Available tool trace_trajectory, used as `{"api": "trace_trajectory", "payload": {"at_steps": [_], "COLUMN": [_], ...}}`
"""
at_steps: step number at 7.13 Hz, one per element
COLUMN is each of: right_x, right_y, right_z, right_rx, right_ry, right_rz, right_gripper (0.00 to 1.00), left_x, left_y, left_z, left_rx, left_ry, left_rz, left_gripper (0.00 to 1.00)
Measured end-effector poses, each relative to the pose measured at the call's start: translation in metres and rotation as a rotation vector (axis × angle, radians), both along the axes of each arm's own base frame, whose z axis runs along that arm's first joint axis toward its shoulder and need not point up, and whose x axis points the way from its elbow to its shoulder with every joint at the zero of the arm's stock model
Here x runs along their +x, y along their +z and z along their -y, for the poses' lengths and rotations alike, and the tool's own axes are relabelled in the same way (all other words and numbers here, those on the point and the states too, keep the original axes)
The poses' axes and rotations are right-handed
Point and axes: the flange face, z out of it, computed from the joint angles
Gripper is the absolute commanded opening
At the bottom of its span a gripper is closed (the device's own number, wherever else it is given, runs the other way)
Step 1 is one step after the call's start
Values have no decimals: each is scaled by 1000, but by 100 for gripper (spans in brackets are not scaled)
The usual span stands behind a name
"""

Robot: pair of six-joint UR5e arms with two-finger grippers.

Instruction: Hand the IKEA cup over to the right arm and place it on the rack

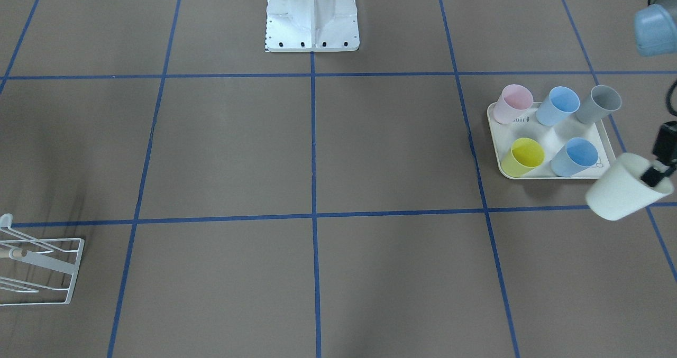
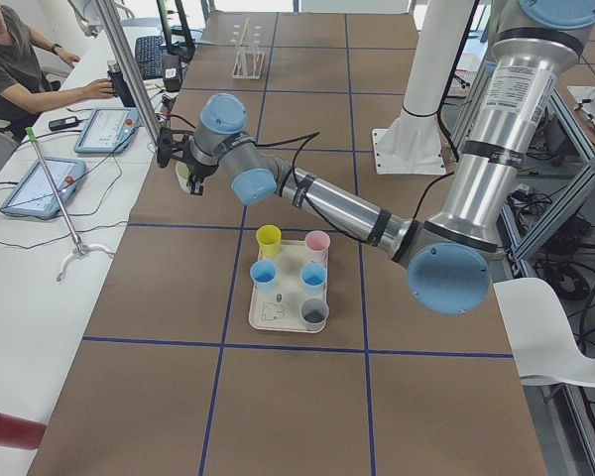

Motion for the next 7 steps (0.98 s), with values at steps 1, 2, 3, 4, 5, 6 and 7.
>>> {"api": "trace_trajectory", "payload": {"at_steps": [1,2,3,4,5,6,7], "right_x": [-34,-63,-88,-112,-132,-148,-161], "right_y": [-16,-35,-58,-81,-103,-125,-146], "right_z": [-2,-5,-9,-11,-14,-18,-23], "right_rx": [5,-4,-28,-46,-51,-69,-98], "right_ry": [39,64,85,100,109,122,134], "right_rz": [58,132,207,265,306,355,416], "right_gripper": [99,99,99,99,99,99,99], "left_x": [36,67,93,114,129,144,163], "left_y": [-31,-58,-81,-102,-117,-125,-129], "left_z": [-4,-8,-15,-18,-20,-24,-30], "left_rx": [-22,-45,-69,-103,-139,-161,-190], "left_ry": [12,6,-9,-20,-29,-42,-63], "left_rz": [-71,-155,-257,-355,-429,-495,-575], "left_gripper": [0,0,0,0,0,0,0]}}
